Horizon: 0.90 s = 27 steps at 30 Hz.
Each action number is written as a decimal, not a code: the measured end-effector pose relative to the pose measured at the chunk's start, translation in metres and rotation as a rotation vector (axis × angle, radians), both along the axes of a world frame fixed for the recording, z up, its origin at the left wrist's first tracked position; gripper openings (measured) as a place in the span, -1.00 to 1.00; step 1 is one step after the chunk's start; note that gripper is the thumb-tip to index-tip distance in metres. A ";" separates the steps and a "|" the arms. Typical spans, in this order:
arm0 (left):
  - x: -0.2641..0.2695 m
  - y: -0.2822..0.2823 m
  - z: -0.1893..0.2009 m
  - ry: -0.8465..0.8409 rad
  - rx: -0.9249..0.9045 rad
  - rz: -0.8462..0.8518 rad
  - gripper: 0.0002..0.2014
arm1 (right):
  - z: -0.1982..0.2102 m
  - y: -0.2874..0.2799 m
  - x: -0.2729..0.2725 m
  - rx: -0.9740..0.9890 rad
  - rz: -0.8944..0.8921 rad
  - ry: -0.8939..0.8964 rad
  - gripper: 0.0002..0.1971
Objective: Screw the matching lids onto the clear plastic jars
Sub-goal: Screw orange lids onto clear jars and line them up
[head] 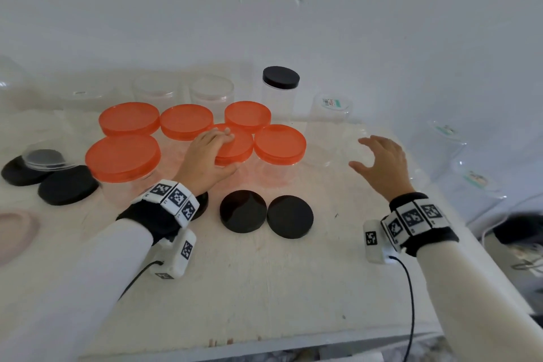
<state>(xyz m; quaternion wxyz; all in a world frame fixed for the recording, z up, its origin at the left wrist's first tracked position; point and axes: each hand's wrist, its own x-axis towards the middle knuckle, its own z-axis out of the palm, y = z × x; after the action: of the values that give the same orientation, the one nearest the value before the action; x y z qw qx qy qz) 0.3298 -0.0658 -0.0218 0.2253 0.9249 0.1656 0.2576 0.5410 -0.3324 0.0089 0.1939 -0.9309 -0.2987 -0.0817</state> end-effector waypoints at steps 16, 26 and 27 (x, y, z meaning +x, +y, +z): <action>0.000 -0.001 0.002 0.023 0.003 0.018 -0.41 | 0.000 0.004 -0.005 -0.309 -0.091 -0.026 -0.32; 0.000 -0.003 0.004 0.031 0.021 0.026 -0.42 | 0.004 -0.001 -0.027 -0.280 -0.077 0.062 -0.19; -0.001 -0.003 0.004 0.033 0.027 0.027 -0.42 | 0.004 -0.002 -0.031 -0.263 -0.066 0.067 -0.19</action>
<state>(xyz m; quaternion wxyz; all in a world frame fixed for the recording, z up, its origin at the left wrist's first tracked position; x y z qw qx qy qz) 0.3293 -0.0686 -0.0178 0.2066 0.9297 0.1780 0.2475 0.5101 -0.3341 0.0133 0.0770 -0.9598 -0.2693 -0.0172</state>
